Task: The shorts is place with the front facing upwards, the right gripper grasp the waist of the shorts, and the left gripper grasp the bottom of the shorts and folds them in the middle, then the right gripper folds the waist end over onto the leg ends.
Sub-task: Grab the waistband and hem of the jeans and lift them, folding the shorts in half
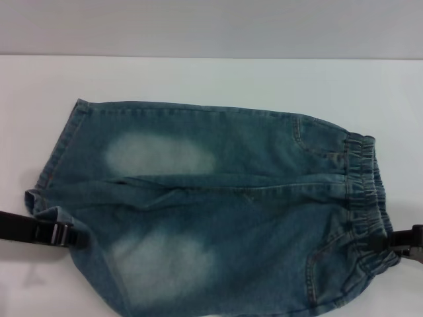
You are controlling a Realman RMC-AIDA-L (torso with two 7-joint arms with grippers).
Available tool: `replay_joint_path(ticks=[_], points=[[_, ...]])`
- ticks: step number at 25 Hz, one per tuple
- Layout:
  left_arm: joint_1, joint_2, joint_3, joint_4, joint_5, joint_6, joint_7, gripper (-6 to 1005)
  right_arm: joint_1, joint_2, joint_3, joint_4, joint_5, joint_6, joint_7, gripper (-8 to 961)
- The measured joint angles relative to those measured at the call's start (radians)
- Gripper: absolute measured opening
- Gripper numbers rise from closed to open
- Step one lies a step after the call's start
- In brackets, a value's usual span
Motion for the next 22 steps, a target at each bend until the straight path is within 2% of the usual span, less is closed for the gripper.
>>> replay_joint_path(ticks=[2,15,22], points=[[-0.003,0.000,0.000,0.000,0.000,-0.002,-0.003,88,0.000,0.000,0.000,0.000,0.000,0.004,0.000,12],[-0.001,-0.002,0.003,0.006,-0.006,0.011,-0.007,87,0.010,0.002,0.000,-0.006,0.051,0.032,-0.025,11],[0.010,-0.001,0.030,0.014,-0.007,0.078,0.005,87,0.019,0.002,0.003,-0.021,0.091,0.027,-0.050,12]])
